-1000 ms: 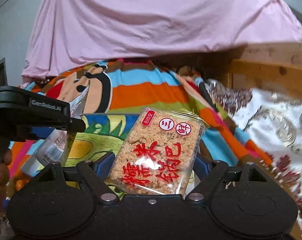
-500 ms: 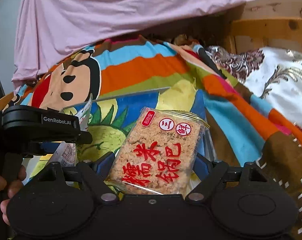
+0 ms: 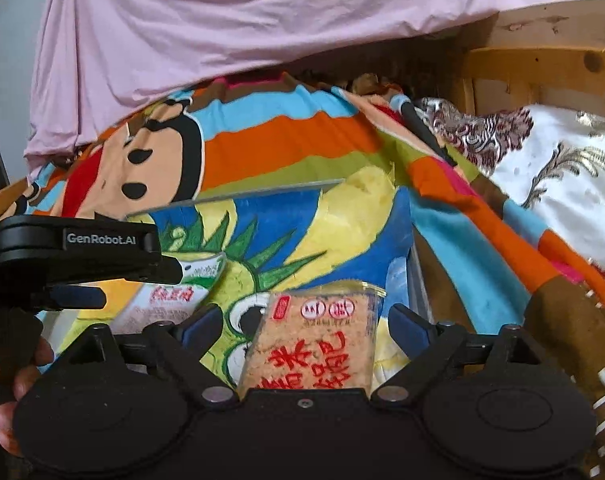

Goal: Organize snacks
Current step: 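Lower both packets into the tray and open both tools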

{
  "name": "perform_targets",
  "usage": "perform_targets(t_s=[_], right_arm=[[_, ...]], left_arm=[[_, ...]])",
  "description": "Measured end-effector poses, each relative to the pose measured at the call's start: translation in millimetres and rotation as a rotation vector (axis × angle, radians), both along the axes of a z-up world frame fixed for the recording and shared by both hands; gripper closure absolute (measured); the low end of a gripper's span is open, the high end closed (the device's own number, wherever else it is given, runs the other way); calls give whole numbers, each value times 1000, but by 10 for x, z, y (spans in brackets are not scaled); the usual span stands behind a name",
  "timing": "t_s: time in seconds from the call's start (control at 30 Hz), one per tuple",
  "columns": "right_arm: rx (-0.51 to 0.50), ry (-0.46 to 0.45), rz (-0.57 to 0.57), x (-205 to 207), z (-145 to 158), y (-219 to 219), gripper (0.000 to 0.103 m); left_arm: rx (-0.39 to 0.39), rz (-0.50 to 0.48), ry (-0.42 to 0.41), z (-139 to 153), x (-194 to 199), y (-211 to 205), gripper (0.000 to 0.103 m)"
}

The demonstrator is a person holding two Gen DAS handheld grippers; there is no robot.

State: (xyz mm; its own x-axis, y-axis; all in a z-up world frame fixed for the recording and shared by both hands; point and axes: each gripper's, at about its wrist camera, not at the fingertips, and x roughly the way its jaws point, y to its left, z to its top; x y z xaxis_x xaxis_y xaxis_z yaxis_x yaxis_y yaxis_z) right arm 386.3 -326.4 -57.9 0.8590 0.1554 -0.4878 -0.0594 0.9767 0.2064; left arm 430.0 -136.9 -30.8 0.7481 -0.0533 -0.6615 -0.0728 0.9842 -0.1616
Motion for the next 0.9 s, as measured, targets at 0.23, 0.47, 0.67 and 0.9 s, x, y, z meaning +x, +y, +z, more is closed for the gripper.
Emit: perform_targets(t_s=[0.23,0.47,0.67,0.9], right_arm=[[-12,-99,-14,-212,350,-42,2],[7,-220,-58,-636,819,-125,1],[1,-302,-54,-1108,1151,-89,1],[-22,-354,-29,-1700,1338,51,1]], left_arm=[[-18,-12,-81,267,-252,80,4],[-67,-3,-176,627,-691,235,1],[-83,19,-277,906,-1215,392,1],[-74,10,-366,1105,-1862,540,1]])
